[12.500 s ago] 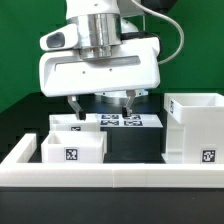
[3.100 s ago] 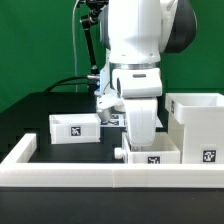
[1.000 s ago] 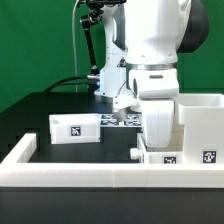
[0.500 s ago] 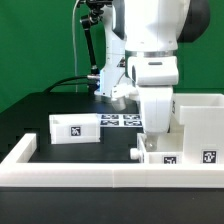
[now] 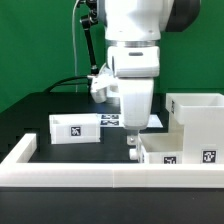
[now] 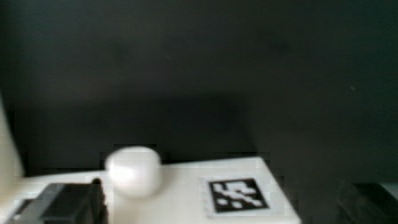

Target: Assemble drawer

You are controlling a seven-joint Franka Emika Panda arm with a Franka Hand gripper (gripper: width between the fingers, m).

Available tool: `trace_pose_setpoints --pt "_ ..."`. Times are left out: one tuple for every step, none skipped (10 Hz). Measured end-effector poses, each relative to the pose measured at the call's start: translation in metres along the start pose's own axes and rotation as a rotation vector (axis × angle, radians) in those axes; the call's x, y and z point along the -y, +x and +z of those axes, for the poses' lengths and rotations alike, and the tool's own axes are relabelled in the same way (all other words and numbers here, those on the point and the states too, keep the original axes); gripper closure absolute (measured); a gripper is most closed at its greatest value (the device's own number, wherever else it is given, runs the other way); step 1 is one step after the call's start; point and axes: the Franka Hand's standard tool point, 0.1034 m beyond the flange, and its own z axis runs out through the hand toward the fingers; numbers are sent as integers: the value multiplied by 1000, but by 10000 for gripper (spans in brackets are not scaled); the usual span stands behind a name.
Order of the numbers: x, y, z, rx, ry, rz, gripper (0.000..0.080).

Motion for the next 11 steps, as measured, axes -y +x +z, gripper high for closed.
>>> trace_pose_setpoints --pt "1 0 1 0 -1 11 151" --pt "1 -2 2 -8 0 -7 151" --pt "1 -12 3 -57 -1 -14 151" --pt "0 -20 9 -96 10 5 151" --pt "-8 -21 16 -124 18 -16 151" --pt "-14 -22 20 -175 15 -30 151" --pt "-16 -23 23 -202 8 -31 151" --pt "-19 -22 28 -232 4 -32 151" --pt "-21 -14 28 -242 1 -35 151" --pt "-24 -5 29 -242 -8 -31 151" --pt "-26 -4 30 -236 -31 -33 151"
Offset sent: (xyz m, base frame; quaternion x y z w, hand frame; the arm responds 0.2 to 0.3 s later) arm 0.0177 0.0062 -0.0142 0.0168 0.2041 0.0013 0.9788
